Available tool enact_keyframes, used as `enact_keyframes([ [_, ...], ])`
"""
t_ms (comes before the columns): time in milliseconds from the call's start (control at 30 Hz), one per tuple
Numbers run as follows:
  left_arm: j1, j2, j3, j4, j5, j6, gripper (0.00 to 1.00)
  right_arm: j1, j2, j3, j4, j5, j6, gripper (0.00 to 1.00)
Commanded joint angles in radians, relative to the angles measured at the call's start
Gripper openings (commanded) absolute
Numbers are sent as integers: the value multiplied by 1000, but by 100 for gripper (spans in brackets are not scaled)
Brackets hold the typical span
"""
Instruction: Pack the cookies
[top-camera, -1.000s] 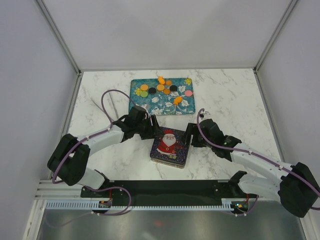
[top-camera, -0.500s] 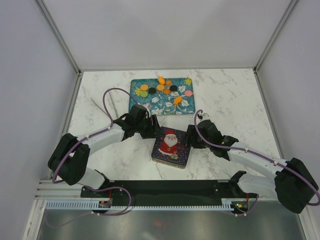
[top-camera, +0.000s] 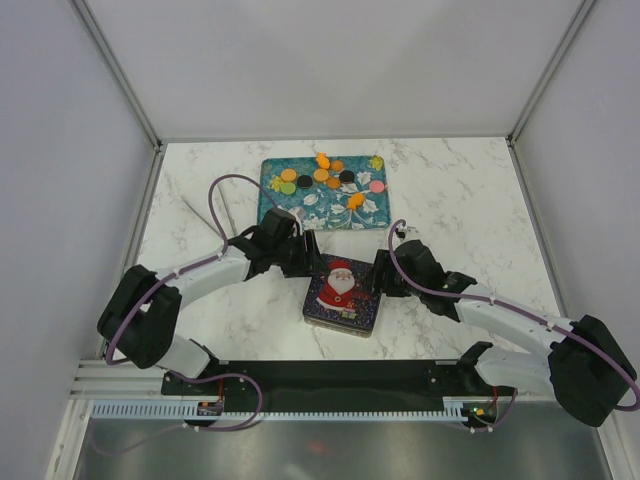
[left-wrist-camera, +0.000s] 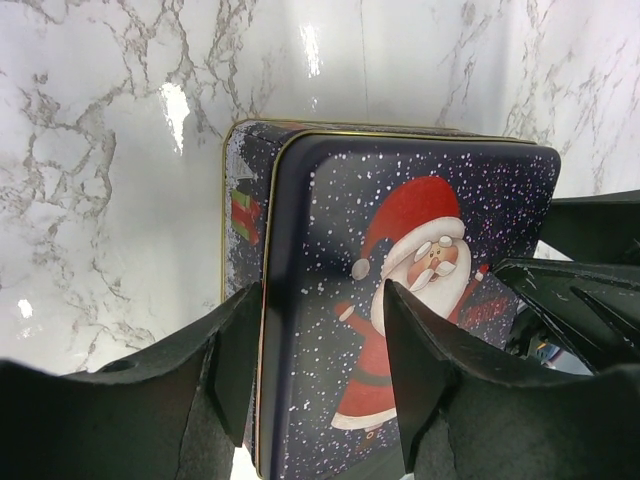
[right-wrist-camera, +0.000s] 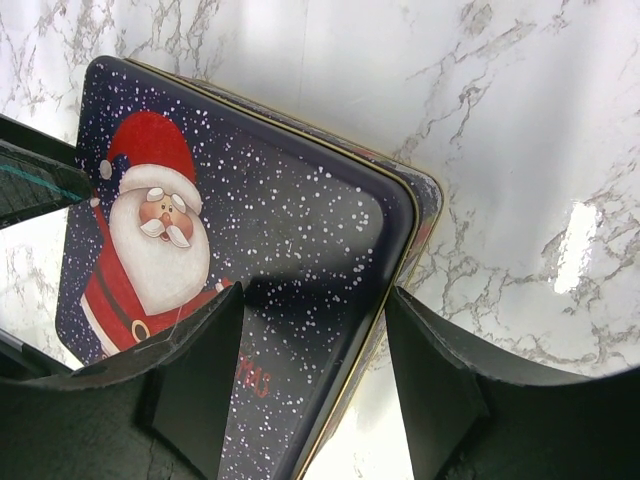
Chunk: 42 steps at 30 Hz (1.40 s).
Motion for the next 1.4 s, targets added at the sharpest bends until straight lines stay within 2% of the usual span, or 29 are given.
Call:
enact_keyframes([
  [0,-28,16,58,32,58,27,59,3,6,-11,57,-5,-1,65],
  [667,-102,73,60,23,-25,24,62,5,14,-109,134,-20,21,61],
  [867,-134,70,49,26,-68,10,63,3,34,-142,194,-29,32,49],
  [1033,-151,53,40,27,-79,7,66,2,45,-123,200,-54,16,61],
  [1200,-150,30,43,10,-103,10,66,2,28,-47,117,-38,-16,75],
  [1367,-150,31,46,1,-111,10,66,-1,0,6,47,12,-43,81],
])
